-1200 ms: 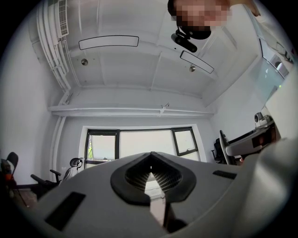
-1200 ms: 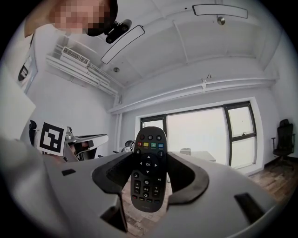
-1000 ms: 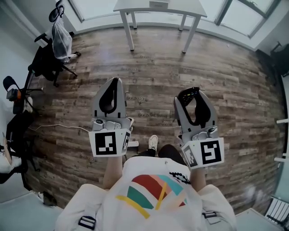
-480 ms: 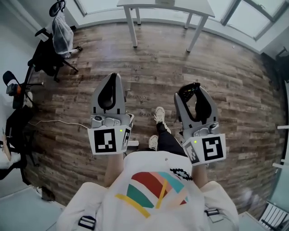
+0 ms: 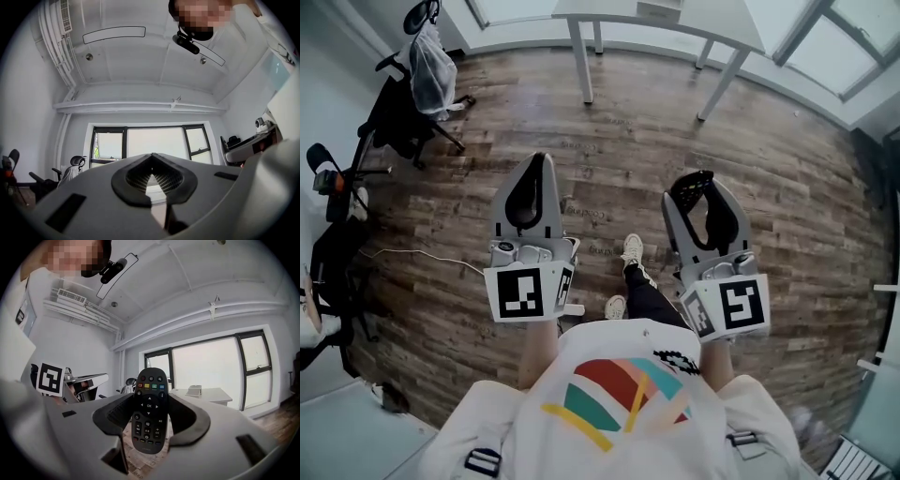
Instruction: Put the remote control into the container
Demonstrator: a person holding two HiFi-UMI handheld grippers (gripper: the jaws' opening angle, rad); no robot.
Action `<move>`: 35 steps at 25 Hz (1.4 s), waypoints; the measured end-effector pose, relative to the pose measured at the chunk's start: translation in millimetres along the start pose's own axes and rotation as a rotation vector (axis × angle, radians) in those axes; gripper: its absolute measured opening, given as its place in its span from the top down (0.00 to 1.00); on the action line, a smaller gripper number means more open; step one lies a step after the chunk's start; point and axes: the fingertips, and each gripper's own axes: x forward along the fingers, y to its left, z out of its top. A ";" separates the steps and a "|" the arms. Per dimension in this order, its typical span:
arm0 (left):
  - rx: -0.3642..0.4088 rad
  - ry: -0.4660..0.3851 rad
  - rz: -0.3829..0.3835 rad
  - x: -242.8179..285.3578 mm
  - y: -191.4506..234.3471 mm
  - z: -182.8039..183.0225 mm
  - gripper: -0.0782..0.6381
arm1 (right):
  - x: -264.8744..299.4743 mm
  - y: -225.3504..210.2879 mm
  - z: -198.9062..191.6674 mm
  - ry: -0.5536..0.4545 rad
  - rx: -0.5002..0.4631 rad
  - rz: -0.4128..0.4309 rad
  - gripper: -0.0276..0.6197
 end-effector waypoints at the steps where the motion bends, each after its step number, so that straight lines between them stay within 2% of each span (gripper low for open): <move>1: 0.002 -0.005 0.000 10.2 0.2 -0.5 0.88 | 7.0 -7.3 0.3 -0.003 0.001 -0.003 0.59; 9: 0.020 0.016 -0.014 91.7 -5.0 -12.6 0.88 | 61.0 -69.2 6.8 -0.010 0.060 -0.012 0.59; 14: 0.034 0.009 0.001 139.3 1.9 -13.7 0.88 | 97.4 -109.4 17.0 -0.026 0.061 -0.030 0.59; 21: 0.062 -0.031 -0.021 206.9 0.1 -18.5 0.88 | 143.7 -155.7 22.7 -0.046 0.081 -0.039 0.59; 24: 0.049 -0.008 -0.024 224.5 -6.0 -28.9 0.88 | 154.2 -172.3 17.6 -0.048 0.081 -0.042 0.59; 31: 0.057 0.029 0.000 236.2 -1.3 -43.1 0.88 | 174.3 -173.2 0.7 -0.020 0.108 -0.006 0.59; 35: 0.052 0.029 -0.013 250.5 1.7 -53.1 0.88 | 188.5 -177.6 -6.0 -0.007 0.110 -0.013 0.59</move>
